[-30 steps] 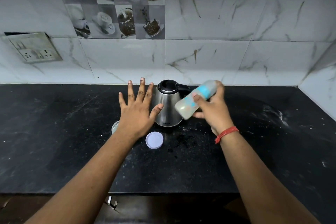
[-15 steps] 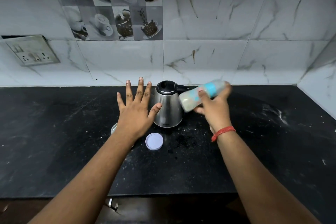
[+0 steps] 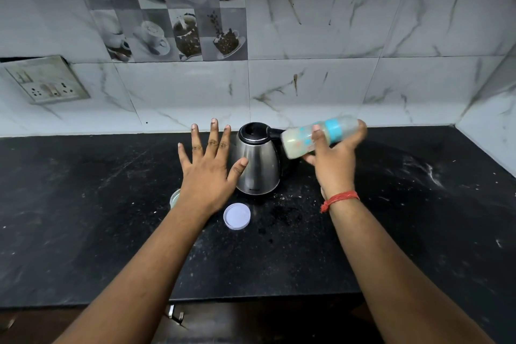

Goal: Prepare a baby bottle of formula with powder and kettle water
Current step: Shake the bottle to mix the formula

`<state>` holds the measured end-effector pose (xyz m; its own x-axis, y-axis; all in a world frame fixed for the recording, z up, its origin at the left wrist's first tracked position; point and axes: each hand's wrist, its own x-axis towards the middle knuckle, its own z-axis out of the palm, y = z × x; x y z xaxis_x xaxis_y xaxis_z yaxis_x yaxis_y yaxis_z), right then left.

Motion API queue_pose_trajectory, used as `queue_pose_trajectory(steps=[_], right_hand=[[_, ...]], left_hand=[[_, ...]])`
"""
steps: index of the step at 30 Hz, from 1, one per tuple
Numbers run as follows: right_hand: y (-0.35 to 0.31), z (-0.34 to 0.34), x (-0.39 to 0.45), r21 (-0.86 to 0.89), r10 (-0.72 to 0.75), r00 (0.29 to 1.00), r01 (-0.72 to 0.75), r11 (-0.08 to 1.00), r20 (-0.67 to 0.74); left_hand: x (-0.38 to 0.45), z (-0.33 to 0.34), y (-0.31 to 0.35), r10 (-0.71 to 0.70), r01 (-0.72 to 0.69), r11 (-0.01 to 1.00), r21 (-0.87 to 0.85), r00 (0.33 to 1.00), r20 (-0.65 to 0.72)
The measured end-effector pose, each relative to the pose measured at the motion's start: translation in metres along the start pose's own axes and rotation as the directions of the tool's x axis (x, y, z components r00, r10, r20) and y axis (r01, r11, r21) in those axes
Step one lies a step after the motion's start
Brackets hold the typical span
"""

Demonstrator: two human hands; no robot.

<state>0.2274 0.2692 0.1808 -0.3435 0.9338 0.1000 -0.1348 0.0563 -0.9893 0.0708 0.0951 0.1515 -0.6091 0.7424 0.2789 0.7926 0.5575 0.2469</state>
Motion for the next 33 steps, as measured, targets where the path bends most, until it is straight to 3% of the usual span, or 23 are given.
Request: queue_pose_trajectory(steps=[2, 3, 6, 7, 10, 14, 15, 18, 22, 26, 30, 33], right_hand=[[0.001, 0.002, -0.001, -0.101, 0.04, 0.984, -0.023, 0.995, 0.171], [0.001, 0.002, -0.002, -0.104, 0.046, 0.984, -0.028, 0.994, 0.175], [0.001, -0.002, 0.001, -0.029, -0.024, 0.999, 0.024, 0.999, -0.023], [-0.001, -0.001, 0.001, -0.046, -0.035, 0.999, 0.034, 0.998, -0.013], [0.0, 0.001, 0.0, -0.19, 0.018, 0.977, 0.024, 0.982, 0.212], [0.001, 0.0, 0.002, -0.042, -0.036, 0.999, 0.036, 0.998, -0.01], [-0.001, 0.002, 0.001, -0.044, -0.029, 1.0, 0.029, 0.999, 0.006], [0.003, 0.003, 0.001, -0.172, 0.047, 0.973, -0.008, 0.985, 0.225], [0.003, 0.0, 0.005, -0.005, -0.003, 1.0, 0.003, 1.0, -0.007], [0.004, 0.001, 0.007, -0.153, 0.068, 0.974, -0.035, 0.988, 0.218], [0.003, 0.0, 0.009, -0.001, -0.01, 1.0, 0.01, 1.0, -0.021], [0.006, 0.003, 0.007, -0.124, 0.025, 0.986, -0.005, 0.992, 0.166]], left_hand=[[0.0, 0.0, -0.001, 0.003, -0.003, 1.0, 0.004, 1.0, -0.003], [0.0, 0.0, -0.001, -0.002, 0.002, 1.0, 0.007, 1.0, 0.0], [0.001, 0.0, 0.0, -0.01, 0.01, 1.0, 0.0, 1.0, -0.003], [0.001, 0.0, 0.0, -0.006, 0.006, 1.0, -0.002, 1.0, -0.005], [0.002, 0.0, 0.001, -0.004, 0.004, 1.0, 0.0, 1.0, 0.003], [0.004, 0.0, 0.003, -0.006, 0.006, 1.0, -0.007, 1.0, -0.006], [0.005, 0.0, 0.003, -0.004, 0.004, 1.0, -0.002, 1.0, -0.004], [0.007, 0.001, 0.001, -0.005, 0.005, 1.0, 0.0, 1.0, 0.005], [0.007, 0.001, 0.002, -0.006, 0.006, 1.0, -0.008, 1.0, -0.006], [0.009, 0.002, 0.002, -0.004, 0.004, 1.0, -0.005, 1.0, 0.008], [0.011, 0.003, 0.003, -0.005, 0.005, 1.0, 0.001, 1.0, 0.004], [0.012, 0.004, 0.001, -0.003, 0.003, 1.0, 0.0, 1.0, 0.003]])
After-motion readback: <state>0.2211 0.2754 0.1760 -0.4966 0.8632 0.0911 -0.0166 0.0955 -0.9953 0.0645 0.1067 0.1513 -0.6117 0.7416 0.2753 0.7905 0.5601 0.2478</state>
